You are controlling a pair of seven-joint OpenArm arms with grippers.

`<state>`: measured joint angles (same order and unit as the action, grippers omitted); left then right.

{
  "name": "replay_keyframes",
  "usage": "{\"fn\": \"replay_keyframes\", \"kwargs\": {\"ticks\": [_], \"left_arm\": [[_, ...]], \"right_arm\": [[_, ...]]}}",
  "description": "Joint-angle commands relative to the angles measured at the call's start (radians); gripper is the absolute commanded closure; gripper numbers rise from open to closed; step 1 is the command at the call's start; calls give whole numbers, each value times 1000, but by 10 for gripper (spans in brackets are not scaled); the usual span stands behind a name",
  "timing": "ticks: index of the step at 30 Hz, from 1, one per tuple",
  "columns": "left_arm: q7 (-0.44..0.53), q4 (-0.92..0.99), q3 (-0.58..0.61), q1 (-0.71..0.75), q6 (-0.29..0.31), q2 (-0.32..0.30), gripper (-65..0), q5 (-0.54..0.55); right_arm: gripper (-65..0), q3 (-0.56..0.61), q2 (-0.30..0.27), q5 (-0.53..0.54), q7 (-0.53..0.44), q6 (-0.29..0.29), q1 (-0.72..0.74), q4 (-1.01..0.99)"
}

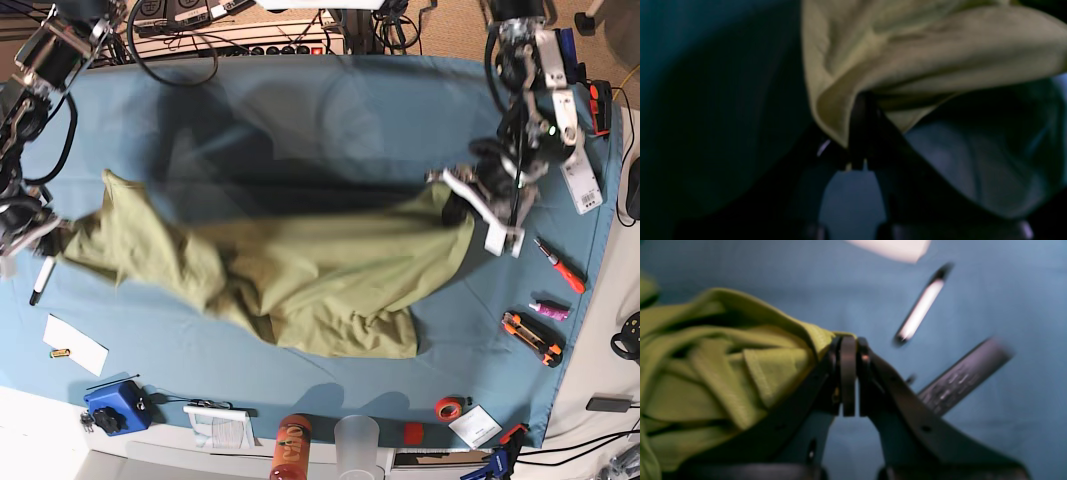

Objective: Layout the t-shirt on the table in an organized manner, then fold the t-shirt properly
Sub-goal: 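Grasp another shirt edge with the left gripper and drag it outward, then regrasp the shirt with the right gripper and pull it outward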

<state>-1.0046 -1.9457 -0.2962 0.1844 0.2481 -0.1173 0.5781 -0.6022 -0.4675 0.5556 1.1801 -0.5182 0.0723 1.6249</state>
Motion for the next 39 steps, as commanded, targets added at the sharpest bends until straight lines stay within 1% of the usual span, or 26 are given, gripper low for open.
{"fn": "replay_keyframes", "kwargs": {"ticks": [1,2,3,5,6,7,8,9,10,12,13,15,16,17,18,19,21,23,27,31,35,39], "left_arm": [[12,-32,-15,6,6,-4,0,32],[6,-40,-24,25,9,-4,0,57],[6,-47,-30,42,18,-4,0,75],[8,-55,-34,65,41,-4,0,81],[7,-55,-34,71,42,-4,0,81],[4,-55,-34,71,41,-4,0,81],[2,-55,-34,71,41,-4,0,81],[3,-55,-34,71,41,-5,0,81],[3,-55,-34,70,41,-5,0,80],[2,-55,-34,71,42,-5,0,80],[2,-55,-34,71,42,-5,0,80],[2,-55,-34,71,42,-5,0,80],[2,-55,-34,71,42,-5,0,79],[2,-55,-34,71,41,-4,0,74],[2,-55,-34,71,41,-5,0,71],[2,-55,-34,71,41,-5,0,69],[3,-55,-34,71,41,-4,0,70],[4,-55,-34,70,42,-4,0,70],[9,-55,-34,71,41,1,0,70],[9,-55,-34,71,42,0,0,69],[10,-55,-34,71,42,1,0,69],[10,-55,-34,71,42,1,0,69]], "right_arm": [[0,-7,-28,23,-11,-1,-4,16],[0,-7,-28,39,2,-3,-24,16],[0,-7,-28,49,13,-16,-43,16],[-5,-8,-28,76,41,-68,-77,16],[-52,-7,-28,91,57,-89,-91,16],[-110,-7,-29,108,75,-98,-103,16],[-171,-7,-28,111,85,-99,-116,16],[-218,-8,-29,111,95,-98,-127,16],[-240,-8,-29,113,111,-98,-133,16],[-243,-19,-29,143,159,-96,-133,20],[-243,-36,-29,182,161,-95,-133,25],[-242,-99,-29,280,124,-106,-132,42],[-242,-140,-29,319,92,-129,-128,55],[-242,-183,-29,343,74,-145,-115,66],[-242,-222,-29,367,78,-147,-94,72],[-242,-253,-29,402,101,-147,-74,74],[-242,-267,-29,481,201,-153,-53,74],[-242,-234,-16,537,216,-176,-71,74],[-242,-116,37,550,216,-180,-126,74],[-242,-17,76,534,216,-180,-161,74],[-242,42,108,459,216,-180,-187,74],[-242,98,110,457,216,-180,-227,74]]}}
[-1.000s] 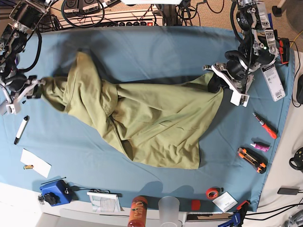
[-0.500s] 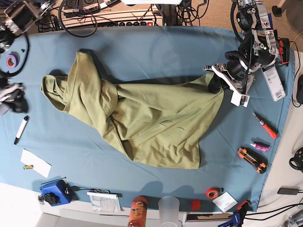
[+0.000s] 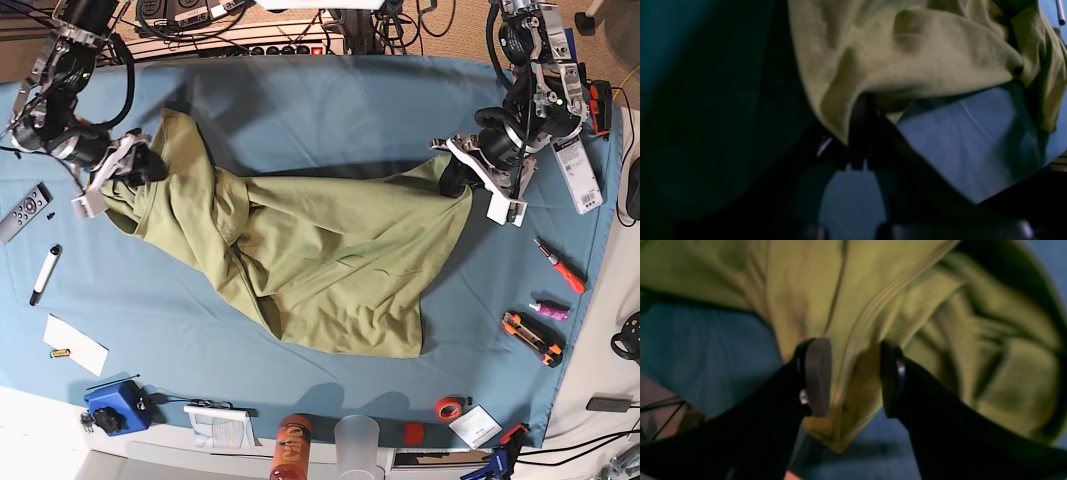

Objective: Layout the t-shirt on the table in an organized manner, then fold the t-shirt properly
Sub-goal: 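Regrasp the shirt with the right gripper and pull it outward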

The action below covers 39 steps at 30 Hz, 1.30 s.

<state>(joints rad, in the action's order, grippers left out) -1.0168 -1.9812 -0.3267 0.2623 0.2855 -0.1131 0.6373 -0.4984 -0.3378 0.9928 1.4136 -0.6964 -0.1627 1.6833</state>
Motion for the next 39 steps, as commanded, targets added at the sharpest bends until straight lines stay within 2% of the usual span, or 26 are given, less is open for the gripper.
{"fn": "replay_keyframes", "kwargs": {"ticks": [1,4,6,9,12,18,24,26,28,30,32,35,38,39], "left_arm": [[22,-19,-3,-7,4,-3,0,10],[22,-19,-3,-7,4,-3,0,10],[22,-19,-3,-7,4,-3,0,11],[22,-19,-3,-7,4,-3,0,11],[22,-19,-3,-7,4,-3,0,11],[21,-19,-3,-7,4,-3,0,10],[21,-19,-3,-7,4,-3,0,10],[21,-19,-3,-7,4,-3,0,10],[22,-19,-3,-7,4,-3,0,10],[21,-19,-3,-7,4,-3,0,10],[21,-19,-3,-7,4,-3,0,10],[21,-19,-3,-7,4,-3,0,10],[21,-19,-3,-7,4,-3,0,10],[21,-19,-3,-7,4,-3,0,10]], "right_arm": [[-242,10,-19,20,-17,-2,0,16],[-242,60,-19,6,-17,-2,-14,16],[-242,100,-19,-48,-24,-2,-14,16],[-225,159,-19,-160,-103,-2,-14,16],[-9,182,-19,-174,-172,-2,-7,16],[0,154,-19,-48,-183,-2,93,19],[0,77,-20,-50,-203,-2,233,17],[0,61,-20,-126,-267,-2,264,13],[0,58,-19,-238,-378,2,289,-19],[0,58,-19,-336,-478,44,320,-97],[0,58,-19,-422,-576,51,364,-229],[0,58,-20,-472,-698,45,451,-465],[0,58,-20,-475,-769,-2,542,-659],[0,58,-20,-482,-786,-2,573,-702]]}}
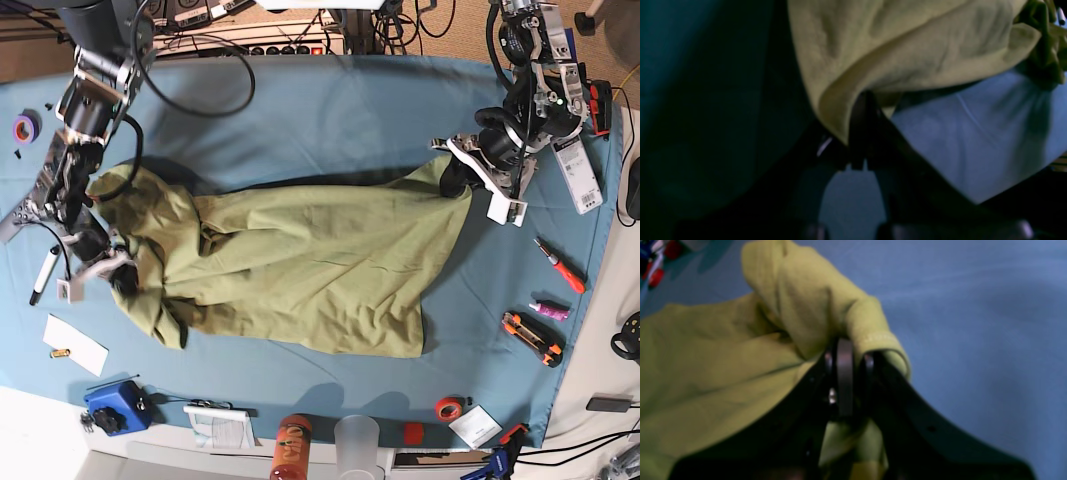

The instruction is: Layout the t-shirt on the table in an organized manner, then fold the t-shirt properly

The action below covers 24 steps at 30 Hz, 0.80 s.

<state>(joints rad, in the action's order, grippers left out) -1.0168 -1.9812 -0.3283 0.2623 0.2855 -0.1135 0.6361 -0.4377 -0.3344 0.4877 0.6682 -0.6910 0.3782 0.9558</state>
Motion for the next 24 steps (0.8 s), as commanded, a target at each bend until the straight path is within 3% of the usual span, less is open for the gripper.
{"fn": "replay_keyframes", "kwargs": {"ticks": [1,5,7,9,12,13,14,16,17,24], "left_arm": [[21,-19,-2,-7,4,-3,0,11],[21,-19,-2,-7,4,-3,0,11],[21,-19,-2,-7,4,-3,0,11],[21,-19,-2,-7,4,-3,0,12],[21,-19,-2,-7,4,-3,0,11],[21,-19,-2,-7,4,-3,0,11],[21,-19,-2,-7,4,-3,0,12],[21,-19,-2,-7,4,-3,0,12],[21,-19,-2,-7,4,-3,0,11],[21,-19,-2,-7,4,-3,0,12]], "right_arm": [[0,-3,-23,13,-58,-7,58,-6],[0,-3,-24,-94,-177,-7,140,-23],[0,-3,-23,-156,-215,41,174,-23],[0,-2,-23,-179,-185,91,196,-23],[0,-2,-24,-179,-154,58,199,-23],[-27,-2,-25,-178,-150,29,197,-23],[-104,-2,-26,-177,-141,-2,195,-23],[-226,-2,-32,-162,-121,-7,195,-23],[-250,-2,-39,-154,-117,-7,196,-22],[-249,-27,-160,50,-24,-7,206,0]]}}
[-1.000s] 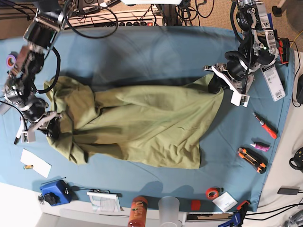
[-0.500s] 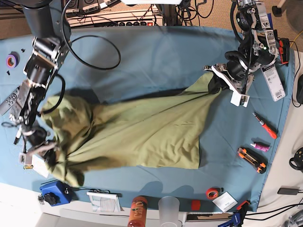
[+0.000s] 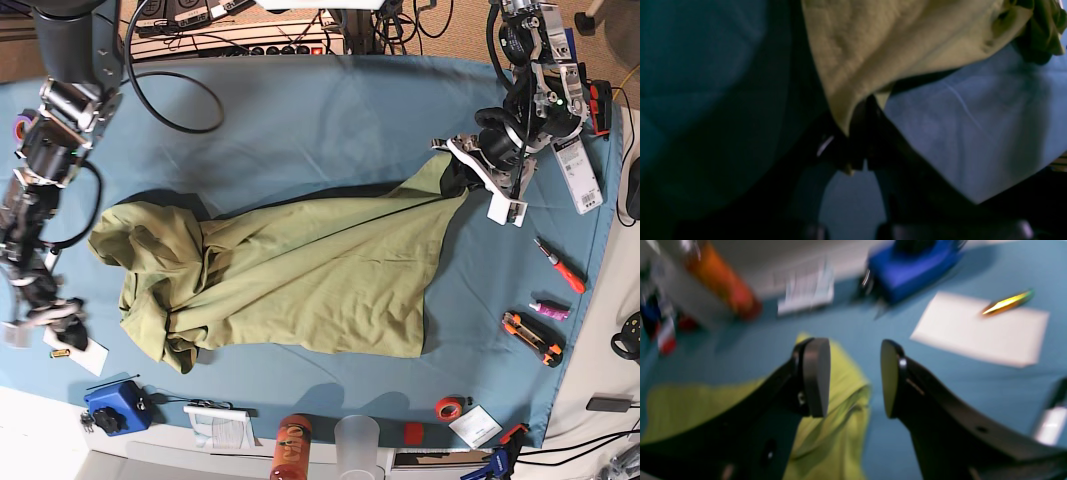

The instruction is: Layout the t-shirt on the table in an organized manner, then fold the t-shirt properly

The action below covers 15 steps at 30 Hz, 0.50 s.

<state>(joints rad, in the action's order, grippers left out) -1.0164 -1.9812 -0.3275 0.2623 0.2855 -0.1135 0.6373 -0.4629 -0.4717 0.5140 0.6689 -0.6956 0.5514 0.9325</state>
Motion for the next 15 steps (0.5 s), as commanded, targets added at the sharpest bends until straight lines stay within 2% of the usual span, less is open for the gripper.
{"fn": "replay_keyframes", "kwargs": {"ticks": [1,4,6,7,11,15], "left_arm": [[21,-19,-2,-7,4,-3,0,11],[21,-19,-2,-7,4,-3,0,10],[21,-19,-2,-7,4,-3,0,11],[21,-19,-2,-7,4,-3,0,10],[21,-19,-2,-7,4,-3,0,10],[21,-19,-2,-7,4,-3,0,10]], "right_arm": [[-249,-29,-38,29,3,-3,33,34],[-249,-130,-69,51,174,-3,24,78],[-249,-178,-97,147,284,-3,-13,97],[-249,-189,-113,196,310,-3,-43,103],[-249,-191,-170,237,335,-3,-191,108],[-249,-191,-187,238,334,-3,-329,115]]}}
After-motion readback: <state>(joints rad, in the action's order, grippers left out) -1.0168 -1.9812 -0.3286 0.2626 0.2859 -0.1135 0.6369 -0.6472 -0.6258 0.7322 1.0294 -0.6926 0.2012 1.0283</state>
